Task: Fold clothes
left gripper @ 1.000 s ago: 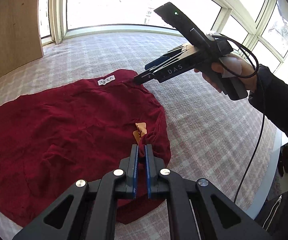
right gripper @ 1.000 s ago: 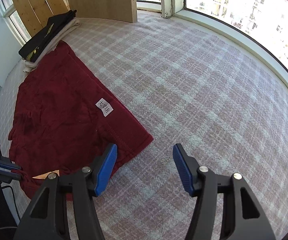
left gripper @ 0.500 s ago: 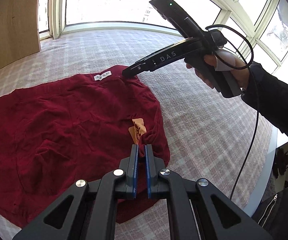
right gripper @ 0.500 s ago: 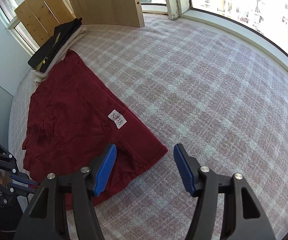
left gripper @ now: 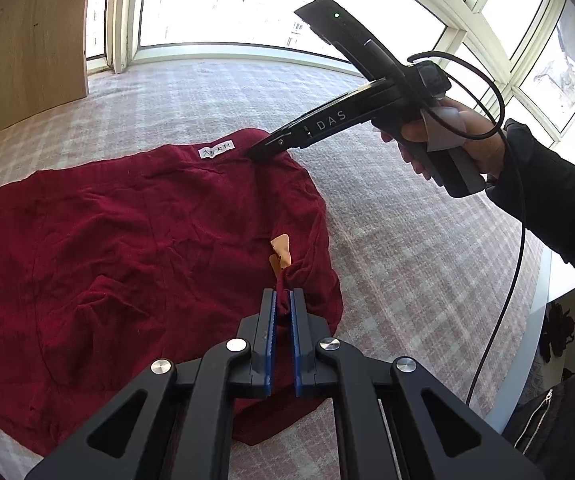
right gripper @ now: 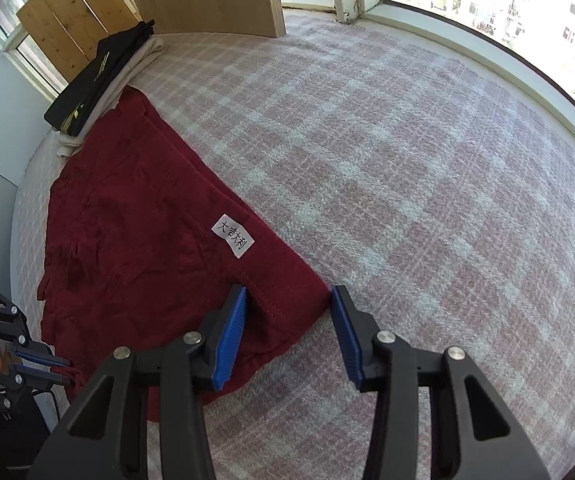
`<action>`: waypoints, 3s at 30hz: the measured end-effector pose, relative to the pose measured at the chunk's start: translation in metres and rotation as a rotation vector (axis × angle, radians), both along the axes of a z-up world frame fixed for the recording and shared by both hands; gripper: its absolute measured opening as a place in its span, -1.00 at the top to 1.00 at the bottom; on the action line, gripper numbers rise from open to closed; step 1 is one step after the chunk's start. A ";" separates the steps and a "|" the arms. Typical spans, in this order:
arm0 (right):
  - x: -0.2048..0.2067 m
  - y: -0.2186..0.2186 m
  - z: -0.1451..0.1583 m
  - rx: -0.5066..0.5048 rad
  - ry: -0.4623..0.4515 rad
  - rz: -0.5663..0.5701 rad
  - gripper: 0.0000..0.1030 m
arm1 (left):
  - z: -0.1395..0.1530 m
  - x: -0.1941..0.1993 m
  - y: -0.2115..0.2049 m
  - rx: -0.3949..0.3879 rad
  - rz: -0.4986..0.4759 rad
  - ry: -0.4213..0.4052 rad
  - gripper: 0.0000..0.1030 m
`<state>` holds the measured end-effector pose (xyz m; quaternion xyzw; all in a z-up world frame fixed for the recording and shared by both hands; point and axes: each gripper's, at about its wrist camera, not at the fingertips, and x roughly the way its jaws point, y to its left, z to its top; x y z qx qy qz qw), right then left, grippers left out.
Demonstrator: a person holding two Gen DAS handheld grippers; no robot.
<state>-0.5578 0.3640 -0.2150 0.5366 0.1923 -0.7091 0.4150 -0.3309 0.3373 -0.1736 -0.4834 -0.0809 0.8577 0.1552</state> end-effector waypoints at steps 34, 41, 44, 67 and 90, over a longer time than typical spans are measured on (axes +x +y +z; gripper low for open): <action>-0.004 -0.022 0.033 -0.204 -0.193 -0.155 0.69 | 0.018 0.022 -0.055 0.106 0.117 0.056 0.87; 0.009 -0.071 0.070 -0.224 -0.155 -0.169 0.69 | 0.035 0.051 -0.113 0.147 0.158 0.113 0.87; 0.017 -0.101 0.078 -0.216 -0.149 -0.170 0.69 | 0.034 0.066 -0.150 0.170 0.174 0.119 0.87; 0.044 -0.333 0.008 0.076 -0.170 -0.119 0.10 | -0.021 0.092 -0.326 0.204 0.193 0.014 0.86; 0.057 -0.342 0.013 -0.018 -0.075 -0.029 0.89 | -0.026 0.048 -0.288 0.008 0.011 -0.011 0.61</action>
